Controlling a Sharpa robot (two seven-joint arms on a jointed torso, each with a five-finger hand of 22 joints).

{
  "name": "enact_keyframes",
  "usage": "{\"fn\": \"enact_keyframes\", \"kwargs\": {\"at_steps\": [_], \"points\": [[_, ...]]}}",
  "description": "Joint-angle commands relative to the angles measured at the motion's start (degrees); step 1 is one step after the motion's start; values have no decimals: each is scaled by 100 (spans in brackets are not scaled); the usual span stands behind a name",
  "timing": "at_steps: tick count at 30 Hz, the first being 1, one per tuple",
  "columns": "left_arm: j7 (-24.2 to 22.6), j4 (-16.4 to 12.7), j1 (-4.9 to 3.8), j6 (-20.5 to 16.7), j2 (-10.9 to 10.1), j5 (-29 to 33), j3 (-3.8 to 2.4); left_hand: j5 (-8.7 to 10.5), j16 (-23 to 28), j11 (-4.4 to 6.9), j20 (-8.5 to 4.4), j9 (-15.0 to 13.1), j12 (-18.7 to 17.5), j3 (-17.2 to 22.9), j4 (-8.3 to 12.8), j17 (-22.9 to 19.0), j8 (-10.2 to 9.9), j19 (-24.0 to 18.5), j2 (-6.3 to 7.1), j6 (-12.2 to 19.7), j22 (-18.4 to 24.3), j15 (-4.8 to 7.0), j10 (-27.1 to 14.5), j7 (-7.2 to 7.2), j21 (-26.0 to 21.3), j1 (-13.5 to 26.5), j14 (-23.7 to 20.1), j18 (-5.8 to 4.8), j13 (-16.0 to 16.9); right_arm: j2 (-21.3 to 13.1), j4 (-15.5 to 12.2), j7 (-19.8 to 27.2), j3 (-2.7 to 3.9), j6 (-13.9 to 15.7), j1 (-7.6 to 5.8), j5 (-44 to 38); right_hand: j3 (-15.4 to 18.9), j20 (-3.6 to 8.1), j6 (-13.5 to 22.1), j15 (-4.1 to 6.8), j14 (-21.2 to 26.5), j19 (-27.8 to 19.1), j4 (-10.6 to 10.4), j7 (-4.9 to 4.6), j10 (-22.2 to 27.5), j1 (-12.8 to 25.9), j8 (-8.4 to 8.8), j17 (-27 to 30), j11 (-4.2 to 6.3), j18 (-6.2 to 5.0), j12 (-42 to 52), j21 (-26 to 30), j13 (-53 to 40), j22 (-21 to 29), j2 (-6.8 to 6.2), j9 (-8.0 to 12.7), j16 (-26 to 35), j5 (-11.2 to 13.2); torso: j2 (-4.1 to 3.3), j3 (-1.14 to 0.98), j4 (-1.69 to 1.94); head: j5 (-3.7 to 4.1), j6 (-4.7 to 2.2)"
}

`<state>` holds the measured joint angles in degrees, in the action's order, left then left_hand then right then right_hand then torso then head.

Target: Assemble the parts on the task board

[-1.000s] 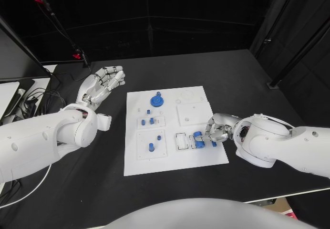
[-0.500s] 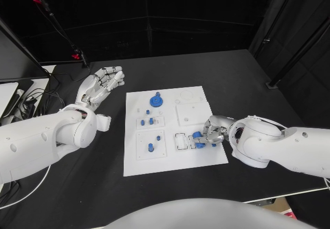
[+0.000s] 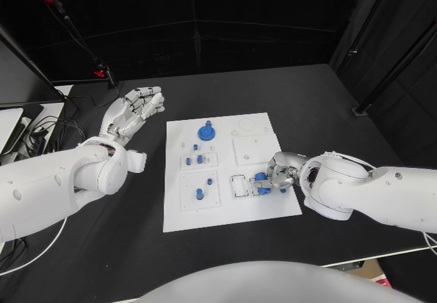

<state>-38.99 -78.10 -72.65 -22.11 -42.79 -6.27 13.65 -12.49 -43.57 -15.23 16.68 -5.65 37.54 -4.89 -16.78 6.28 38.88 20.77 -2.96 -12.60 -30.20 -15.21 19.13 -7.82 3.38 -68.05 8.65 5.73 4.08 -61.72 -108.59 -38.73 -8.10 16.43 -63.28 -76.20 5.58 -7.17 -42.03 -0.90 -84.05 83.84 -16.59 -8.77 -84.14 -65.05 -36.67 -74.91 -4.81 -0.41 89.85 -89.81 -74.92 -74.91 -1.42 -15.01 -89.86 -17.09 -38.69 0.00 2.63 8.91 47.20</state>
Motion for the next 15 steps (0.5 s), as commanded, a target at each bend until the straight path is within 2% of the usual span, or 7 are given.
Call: {"fn": "enact_keyframes", "kwargs": {"at_steps": [1,6,10,15], "points": [[-326,-1,-7,58,4,-5,-6,-35,-24,-3,1,7,19,-33,8,-9,13,40,-55,47,9,-15,-27,-930,21,-2,-42,-115,-8,26,24,30,-29,-109,41,204,-7,29,65,26,-595,616,9,19,-586,-112,52,-1509,1,41,15,-19,-1508,-1509,25,69,-14,19,2,0,-1,4,3],[-294,8,-6,75,10,-5,-6,-38,-36,-2,2,15,32,-49,4,-21,23,31,-72,53,23,-15,-28,-930,19,-1,-47,-117,-11,23,1,116,-29,31,55,248,-36,25,143,27,-595,616,42,20,-586,-464,147,-1509,1,41,15,-19,-1508,-1509,130,157,-14,14,2,-1,0,8,32],[-292,13,-5,78,9,-5,-6,-38,-36,-2,2,15,32,-49,4,-21,23,31,-72,53,23,-15,-28,-930,19,-1,-47,-117,-11,-4,-43,233,-29,231,61,288,-63,27,137,28,-595,616,143,26,-586,-896,312,-1509,5,41,15,-19,-1508,-1509,134,284,-14,21,2,0,-9,-7,21],[-291,25,1,79,6,-5,-6,-38,-38,-2,2,16,35,-52,3,-24,25,32,-76,53,21,-16,-29,-930,19,2,-48,-117,-12,-49,-97,416,-29,567,63,534,-107,13,-192,16,-595,616,190,5,-586,-1257,571,-1509,-16,41,15,-19,-1508,-1509,201,472,-14,-7,7,1,-6,7,25]]}}
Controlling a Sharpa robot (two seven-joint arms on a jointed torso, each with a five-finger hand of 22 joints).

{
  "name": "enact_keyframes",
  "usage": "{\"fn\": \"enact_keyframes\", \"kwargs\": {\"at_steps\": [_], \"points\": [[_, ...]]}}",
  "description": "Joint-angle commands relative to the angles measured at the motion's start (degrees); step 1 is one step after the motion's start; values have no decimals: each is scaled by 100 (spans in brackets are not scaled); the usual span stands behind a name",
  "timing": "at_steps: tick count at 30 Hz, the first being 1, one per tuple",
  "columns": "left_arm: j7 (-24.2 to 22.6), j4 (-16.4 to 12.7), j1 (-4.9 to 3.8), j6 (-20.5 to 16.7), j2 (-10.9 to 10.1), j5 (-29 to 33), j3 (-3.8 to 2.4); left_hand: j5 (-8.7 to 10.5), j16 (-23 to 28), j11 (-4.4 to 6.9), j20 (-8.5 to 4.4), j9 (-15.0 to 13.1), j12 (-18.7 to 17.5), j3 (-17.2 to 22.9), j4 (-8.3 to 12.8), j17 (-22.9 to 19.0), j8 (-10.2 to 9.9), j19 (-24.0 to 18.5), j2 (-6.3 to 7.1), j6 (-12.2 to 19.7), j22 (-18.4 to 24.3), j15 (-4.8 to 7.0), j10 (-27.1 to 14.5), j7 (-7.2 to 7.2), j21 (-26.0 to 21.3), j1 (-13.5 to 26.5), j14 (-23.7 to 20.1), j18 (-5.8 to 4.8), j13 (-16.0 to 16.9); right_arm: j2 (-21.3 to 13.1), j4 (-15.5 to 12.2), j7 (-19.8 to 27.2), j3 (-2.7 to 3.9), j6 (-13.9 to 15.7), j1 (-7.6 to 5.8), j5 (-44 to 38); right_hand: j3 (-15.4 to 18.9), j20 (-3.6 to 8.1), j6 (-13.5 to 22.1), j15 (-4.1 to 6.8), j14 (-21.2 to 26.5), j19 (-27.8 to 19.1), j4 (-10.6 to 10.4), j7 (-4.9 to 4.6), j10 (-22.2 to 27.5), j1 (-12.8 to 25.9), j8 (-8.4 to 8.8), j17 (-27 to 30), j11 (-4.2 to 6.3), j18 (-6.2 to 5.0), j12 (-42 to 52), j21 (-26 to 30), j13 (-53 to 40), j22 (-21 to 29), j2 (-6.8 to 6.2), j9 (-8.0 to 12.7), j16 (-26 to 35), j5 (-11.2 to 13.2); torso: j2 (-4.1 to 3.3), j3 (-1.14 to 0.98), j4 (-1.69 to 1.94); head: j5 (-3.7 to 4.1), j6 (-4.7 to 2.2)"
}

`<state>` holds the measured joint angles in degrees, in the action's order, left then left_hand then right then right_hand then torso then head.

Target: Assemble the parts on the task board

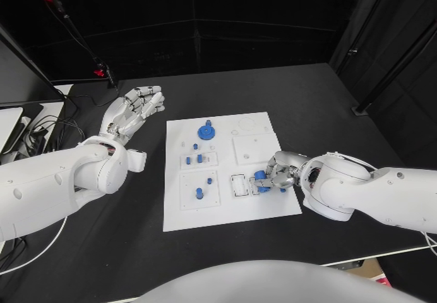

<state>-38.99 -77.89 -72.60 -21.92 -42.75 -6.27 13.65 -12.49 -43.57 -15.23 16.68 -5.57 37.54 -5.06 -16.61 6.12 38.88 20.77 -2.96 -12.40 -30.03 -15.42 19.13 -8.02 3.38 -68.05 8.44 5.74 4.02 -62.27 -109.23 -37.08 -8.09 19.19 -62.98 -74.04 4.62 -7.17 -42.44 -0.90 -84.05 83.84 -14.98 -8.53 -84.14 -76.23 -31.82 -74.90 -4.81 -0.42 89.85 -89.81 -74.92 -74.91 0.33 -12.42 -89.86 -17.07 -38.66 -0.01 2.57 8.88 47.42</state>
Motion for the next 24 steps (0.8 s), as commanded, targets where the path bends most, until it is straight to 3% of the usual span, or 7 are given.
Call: {"fn": "enact_keyframes", "kwargs": {"at_steps": [1,11,17,24], "points": [[-291,5,-3,59,1,-4,-6,-38,-38,-2,2,8,35,-35,-15,-8,25,32,-76,33,4,5,-29,-910,19,2,-27,-117,-7,2,-37,276,-29,334,33,350,-16,12,-203,9,-595,616,28,-22,-586,-174,133,-1510,-13,42,15,-19,-1508,-1509,37,244,-14,-17,4,2,-4,9,2],[-286,8,13,65,-7,-4,-6,-38,-38,-2,2,8,35,-35,-15,-8,25,32,-76,33,4,5,-29,-910,19,2,-27,-117,-7,-108,-110,565,-29,848,34,1147,-88,8,-587,5,-595,616,83,-18,-586,-500,523,-1510,-6,42,15,-19,-1508,-1509,91,465,-14,-136,1,2,0,3,-26],[-284,10,19,67,-14,-4,-6,-38,-38,-2,2,8,35,-35,-15,-8,25,32,-76,33,4,5,-29,-910,19,2,-27,-117,-7,-230,-174,785,-29,1201,34,1793,-183,42,-965,49,-595,616,140,56,-586,-729,828,-1510,59,42,15,-19,-1508,-1509,155,608,-14,-316,-3,0,4,5,-30],[-279,16,27,62,-18,-4,-6,-39,-42,-2,2,11,39,-41,-14,-13,30,28,-85,35,9,5,-31,-910,18,2,-29,-118,-8,-412,-269,1088,-27,1517,32,2545,-275,96,-1336,109,-595,616,223,145,-586,-908,1064,-1510,136,42,15,-19,-1508,-1509,175,691,-14,-391,1,3,4,5,-23]]}}
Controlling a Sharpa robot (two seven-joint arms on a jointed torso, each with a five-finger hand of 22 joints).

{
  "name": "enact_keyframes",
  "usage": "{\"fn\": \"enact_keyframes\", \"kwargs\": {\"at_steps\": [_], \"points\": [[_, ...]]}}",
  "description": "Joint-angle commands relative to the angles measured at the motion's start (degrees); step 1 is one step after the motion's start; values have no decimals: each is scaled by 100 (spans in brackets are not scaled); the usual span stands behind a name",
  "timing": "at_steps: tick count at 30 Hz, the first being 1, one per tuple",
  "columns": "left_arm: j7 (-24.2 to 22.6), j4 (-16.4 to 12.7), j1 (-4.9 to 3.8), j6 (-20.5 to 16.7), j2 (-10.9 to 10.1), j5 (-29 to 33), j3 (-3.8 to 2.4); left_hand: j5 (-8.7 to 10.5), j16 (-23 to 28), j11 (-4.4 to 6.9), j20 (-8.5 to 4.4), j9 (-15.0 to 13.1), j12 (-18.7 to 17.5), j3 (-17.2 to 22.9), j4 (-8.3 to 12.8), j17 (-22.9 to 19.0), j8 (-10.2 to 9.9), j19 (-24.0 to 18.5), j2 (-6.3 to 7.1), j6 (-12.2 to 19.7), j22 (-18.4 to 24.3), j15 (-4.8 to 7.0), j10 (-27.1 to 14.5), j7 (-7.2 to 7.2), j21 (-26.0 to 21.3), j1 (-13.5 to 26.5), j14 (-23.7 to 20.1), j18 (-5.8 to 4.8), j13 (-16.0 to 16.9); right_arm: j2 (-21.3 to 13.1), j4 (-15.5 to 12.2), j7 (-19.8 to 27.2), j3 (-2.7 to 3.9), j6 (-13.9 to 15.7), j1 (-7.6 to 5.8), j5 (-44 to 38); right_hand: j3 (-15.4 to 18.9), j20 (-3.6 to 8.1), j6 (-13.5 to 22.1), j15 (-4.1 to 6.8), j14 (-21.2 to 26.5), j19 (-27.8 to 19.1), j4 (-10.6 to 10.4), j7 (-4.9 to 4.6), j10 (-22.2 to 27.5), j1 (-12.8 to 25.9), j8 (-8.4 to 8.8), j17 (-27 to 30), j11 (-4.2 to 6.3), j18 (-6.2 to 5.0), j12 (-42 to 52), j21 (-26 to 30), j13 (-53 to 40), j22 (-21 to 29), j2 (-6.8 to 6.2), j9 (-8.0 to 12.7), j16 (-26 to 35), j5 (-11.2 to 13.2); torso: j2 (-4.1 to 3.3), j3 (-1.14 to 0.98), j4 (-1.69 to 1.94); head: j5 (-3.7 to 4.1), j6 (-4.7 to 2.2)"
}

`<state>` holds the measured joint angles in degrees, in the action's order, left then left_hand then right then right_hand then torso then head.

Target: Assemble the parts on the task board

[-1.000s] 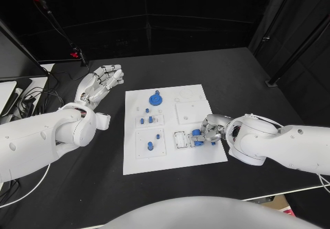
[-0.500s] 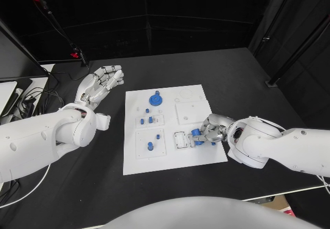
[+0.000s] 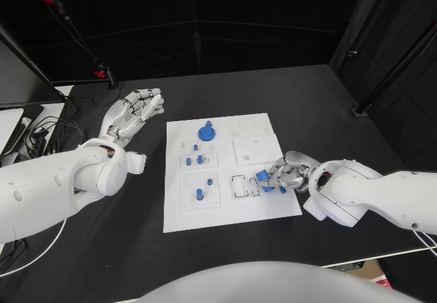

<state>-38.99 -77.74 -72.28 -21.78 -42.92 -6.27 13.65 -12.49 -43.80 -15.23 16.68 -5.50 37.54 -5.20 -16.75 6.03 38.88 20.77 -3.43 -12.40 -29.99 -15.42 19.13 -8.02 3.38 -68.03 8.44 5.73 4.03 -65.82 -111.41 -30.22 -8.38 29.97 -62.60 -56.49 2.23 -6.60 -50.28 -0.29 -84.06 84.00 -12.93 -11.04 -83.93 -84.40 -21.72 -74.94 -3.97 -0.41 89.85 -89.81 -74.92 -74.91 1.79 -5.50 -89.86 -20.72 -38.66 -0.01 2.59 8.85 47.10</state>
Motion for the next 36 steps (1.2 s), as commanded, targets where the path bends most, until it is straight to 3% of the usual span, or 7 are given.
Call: {"fn": "enact_keyframes", "kwargs": {"at_steps": [1,8,12,22,26,36], "points": [[-279,4,-5,49,-1,-4,-6,-39,-19,-2,2,5,39,-27,0,-5,29,28,-39,35,5,5,-31,-910,18,1,-29,-117,-9,-84,-68,455,2,476,-6,893,-39,43,-584,54,-594,600,24,403,-607,-100,76,-1506,58,41,15,-19,-1508,-1509,24,5,-14,-28,1,3,0,7,6],[-269,25,2,54,19,-4,-6,-39,-19,-2,2,5,39,-27,0,-5,29,28,-39,35,5,5,-31,-910,18,1,-29,-117,-9,-284,-235,828,6,595,-19,1562,-44,57,-670,68,-594,600,24,418,-607,-99,139,-1506,74,41,15,-19,-1508,-1509,16,23,-14,-25,6,2,8,3,15],[-265,41,6,56,43,-4,-6,-39,-19,-2,2,5,39,-27,0,-5,29,28,-39,35,5,5,-31,-910,18,1,-29,-117,-9,-340,-312,1103,9,501,-106,1945,-21,68,-752,80,-594,600,-32,426,-607,-21,232,-1506,87,41,15,-19,-1508,-1509,12,49,-14,-1,2,3,16,15,13],[-259,53,9,56,63,-4,-6,-40,-23,-3,2,7,43,-32,1,-9,33,26,-45,36,8,4,-33,-910,17,1,-30,-118,-11,-198,-391,1339,12,321,-220,1970,3,84,-908,93,-594,600,-146,459,-607,101,365,-1506,114,41,15,-19,-1508,-1509,48,79,-14,11,-2,4,5,-20,16],[-258,51,9,53,67,-4,-6,-40,-23,-3,2,7,43,-32,1,-9,33,26,-45,36,8,4,-33,-910,17,1,-30,-118,-11,-72,-372,1168,13,269,-228,1510,36,93,-979,103,-594,600,-219,471,-607,174,433,-1506,129,41,15,-19,-1508,-1509,48,91,-14,35,-5,8,20,-21,15],[-256,50,10,58,74,-4,-6,-40,-27,-3,2,10,46,-37,1,-13,36,22,-51,38,13,4,-35,-910,17,2,-31,-118,-12,222,-302,224,13,140,-231,517,140,116,-1136,127,-594,600,-358,501,-607,346,549,-1506,156,41,15,-19,-1508,-1509,71,99,-14,105,-8,7,12,-68,33]]}}
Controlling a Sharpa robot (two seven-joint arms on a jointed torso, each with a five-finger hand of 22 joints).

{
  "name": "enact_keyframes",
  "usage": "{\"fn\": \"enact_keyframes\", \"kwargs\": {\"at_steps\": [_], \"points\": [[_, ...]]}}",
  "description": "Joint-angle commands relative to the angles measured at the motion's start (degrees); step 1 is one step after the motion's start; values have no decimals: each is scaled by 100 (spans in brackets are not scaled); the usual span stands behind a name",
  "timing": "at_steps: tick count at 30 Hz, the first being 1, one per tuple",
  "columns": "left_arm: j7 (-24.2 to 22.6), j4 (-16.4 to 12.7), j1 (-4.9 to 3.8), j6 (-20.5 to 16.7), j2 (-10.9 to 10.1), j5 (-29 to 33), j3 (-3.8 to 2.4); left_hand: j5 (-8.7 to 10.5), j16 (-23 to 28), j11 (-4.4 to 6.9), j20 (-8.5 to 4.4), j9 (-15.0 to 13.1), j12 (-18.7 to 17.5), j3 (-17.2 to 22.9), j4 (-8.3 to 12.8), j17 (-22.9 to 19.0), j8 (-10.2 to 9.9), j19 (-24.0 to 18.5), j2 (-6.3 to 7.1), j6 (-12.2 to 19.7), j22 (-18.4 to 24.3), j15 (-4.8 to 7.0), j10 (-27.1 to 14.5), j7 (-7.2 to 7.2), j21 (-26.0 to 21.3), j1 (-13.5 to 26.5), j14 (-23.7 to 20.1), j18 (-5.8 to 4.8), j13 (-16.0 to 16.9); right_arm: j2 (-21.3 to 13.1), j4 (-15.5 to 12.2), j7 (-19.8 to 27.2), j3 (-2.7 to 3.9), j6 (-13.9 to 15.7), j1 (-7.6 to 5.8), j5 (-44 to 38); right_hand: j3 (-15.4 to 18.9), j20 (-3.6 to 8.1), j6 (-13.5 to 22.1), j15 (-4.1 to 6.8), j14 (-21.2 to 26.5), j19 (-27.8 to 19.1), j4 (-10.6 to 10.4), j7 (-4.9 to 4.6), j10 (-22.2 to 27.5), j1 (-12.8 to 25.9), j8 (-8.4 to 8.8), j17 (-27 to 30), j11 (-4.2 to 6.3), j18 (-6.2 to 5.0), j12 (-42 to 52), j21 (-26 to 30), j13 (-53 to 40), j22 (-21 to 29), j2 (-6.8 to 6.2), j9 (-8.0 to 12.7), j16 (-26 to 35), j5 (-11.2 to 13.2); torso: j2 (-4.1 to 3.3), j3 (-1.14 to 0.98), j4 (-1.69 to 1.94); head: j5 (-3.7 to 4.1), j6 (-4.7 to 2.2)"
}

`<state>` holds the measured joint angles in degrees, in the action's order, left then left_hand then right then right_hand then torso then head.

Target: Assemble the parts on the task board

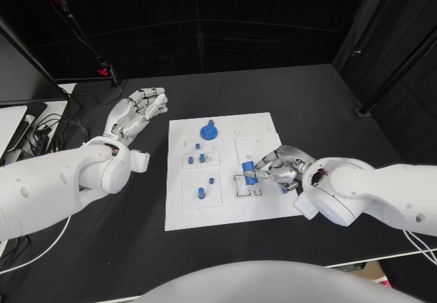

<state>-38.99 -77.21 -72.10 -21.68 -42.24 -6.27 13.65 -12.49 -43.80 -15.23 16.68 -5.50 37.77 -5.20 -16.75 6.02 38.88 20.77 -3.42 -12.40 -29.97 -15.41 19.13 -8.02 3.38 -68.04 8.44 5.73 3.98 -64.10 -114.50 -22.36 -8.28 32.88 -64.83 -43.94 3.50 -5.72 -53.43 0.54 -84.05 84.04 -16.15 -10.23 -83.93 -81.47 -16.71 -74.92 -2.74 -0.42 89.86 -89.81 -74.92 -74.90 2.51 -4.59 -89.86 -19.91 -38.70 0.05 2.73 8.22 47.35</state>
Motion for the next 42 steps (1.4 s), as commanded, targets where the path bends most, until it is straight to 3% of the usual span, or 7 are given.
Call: {"fn": "enact_keyframes", "kwargs": {"at_steps": [1,11,14,16,42], "points": [[-255,-2,-9,47,8,-4,-6,-40,-27,-3,2,10,23,-37,1,-11,37,22,-52,38,11,4,-35,-910,17,2,-32,-118,-6,77,14,-630,3,-167,-9,-836,34,29,-826,46,-595,596,-40,418,-607,81,69,-1508,34,42,14,-19,-1508,-1510,-5,11,-14,25,-3,2,-2,-3,11],[-256,1,-9,48,9,-4,-6,-40,-27,-3,2,10,23,-37,1,-11,37,22,-52,38,11,4,-35,-910,17,2,-32,-118,-6,246,61,-1079,2,-415,-8,-1352,38,33,-849,46,-595,596,-18,433,-607,72,119,-1508,47,42,14,-19,-1508,-1510,21,16,-14,-2,2,-1,-11,-34,32],[-256,-2,-9,50,12,-4,-6,-40,-27,-3,2,10,23,-37,1,-11,37,22,-52,38,11,4,-35,-910,17,2,-32,-118,-6,274,83,-1176,2,-528,-8,-1441,32,35,-864,49,-595,596,-6,439,-607,49,135,-1508,52,42,14,-19,-1508,-1510,28,16,-14,-33,-3,-6,6,-17,35],[-256,2,-9,50,12,-4,-6,-40,-27,-3,2,10,23,-37,1,-11,37,22,-52,38,11,4,-35,-910,17,2,-32,-118,-6,311,105,-1215,1,-577,-8,-1476,32,36,-872,52,-595,596,-6,440,-607,47,139,-1508,53,42,14,-19,-1508,-1510,31,15,-14,-41,2,-4,-10,-32,43],[-252,2,-8,67,11,-4,-6,-40,-31,-3,2,12,26,-42,1,-15,40,22,-57,40,12,4,-36,-911,17,1,-33,-118,-7,543,271,-1313,1,-807,-7,-1500,284,36,-943,45,-595,596,-52,400,-607,438,360,-1508,24,42,14,-19,-1508,-1510,64,24,-14,26,0,-4,-12,-33,42]]}}
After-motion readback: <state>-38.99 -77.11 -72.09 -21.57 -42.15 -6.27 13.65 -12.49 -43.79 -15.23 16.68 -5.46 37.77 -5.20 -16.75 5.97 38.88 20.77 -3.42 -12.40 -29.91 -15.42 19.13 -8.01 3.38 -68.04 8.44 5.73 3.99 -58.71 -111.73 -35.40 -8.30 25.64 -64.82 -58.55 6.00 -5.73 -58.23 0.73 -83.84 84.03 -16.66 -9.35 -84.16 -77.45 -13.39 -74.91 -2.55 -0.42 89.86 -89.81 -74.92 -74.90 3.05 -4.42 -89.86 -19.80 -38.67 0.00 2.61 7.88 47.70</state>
